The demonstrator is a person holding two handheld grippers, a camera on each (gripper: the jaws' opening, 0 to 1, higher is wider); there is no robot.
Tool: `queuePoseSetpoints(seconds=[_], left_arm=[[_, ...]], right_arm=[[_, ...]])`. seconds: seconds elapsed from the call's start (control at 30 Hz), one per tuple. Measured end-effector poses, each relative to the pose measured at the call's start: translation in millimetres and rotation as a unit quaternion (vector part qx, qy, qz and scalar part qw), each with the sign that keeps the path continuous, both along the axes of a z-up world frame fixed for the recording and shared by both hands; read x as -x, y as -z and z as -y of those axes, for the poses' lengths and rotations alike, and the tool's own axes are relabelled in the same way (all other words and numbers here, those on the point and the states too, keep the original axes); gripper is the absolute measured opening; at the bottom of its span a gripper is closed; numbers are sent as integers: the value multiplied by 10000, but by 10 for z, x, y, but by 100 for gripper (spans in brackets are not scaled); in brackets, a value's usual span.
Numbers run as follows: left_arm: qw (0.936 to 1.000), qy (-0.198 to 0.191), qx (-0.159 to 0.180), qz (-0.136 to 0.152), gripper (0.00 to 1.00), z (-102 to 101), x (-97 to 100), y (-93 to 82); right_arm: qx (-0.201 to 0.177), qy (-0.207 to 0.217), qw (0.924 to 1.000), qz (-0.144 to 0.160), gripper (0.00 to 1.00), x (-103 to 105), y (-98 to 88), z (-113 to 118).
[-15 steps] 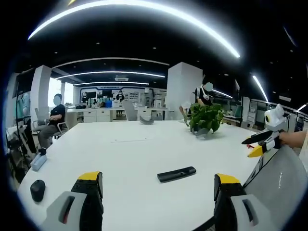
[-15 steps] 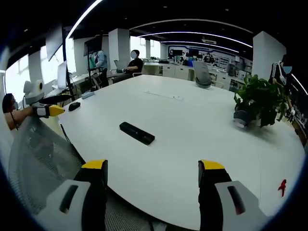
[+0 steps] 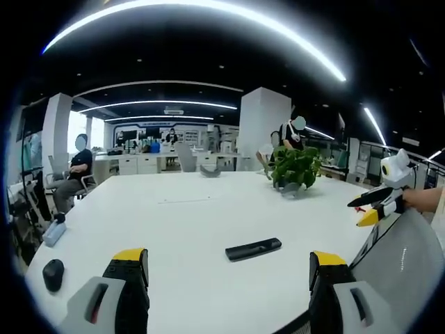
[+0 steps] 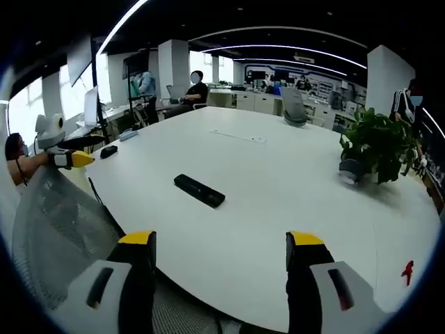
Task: Press the specified remote control buttons in sequence, fully releasing each button before pressing the next.
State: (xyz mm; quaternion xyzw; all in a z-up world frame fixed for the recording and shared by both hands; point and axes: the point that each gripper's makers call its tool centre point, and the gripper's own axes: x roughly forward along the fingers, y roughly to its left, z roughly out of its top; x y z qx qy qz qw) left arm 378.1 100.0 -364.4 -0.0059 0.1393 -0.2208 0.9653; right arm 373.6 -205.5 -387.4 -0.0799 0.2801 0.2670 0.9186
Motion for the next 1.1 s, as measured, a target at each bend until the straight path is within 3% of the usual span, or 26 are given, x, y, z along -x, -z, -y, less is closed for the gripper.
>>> queuePoseSetpoints(seconds=[1.1], left_arm=[[9999,118,-57,39,100,62,11,-19]], right_arm=[[-6,77,9999,111,77,-25,-38,33]])
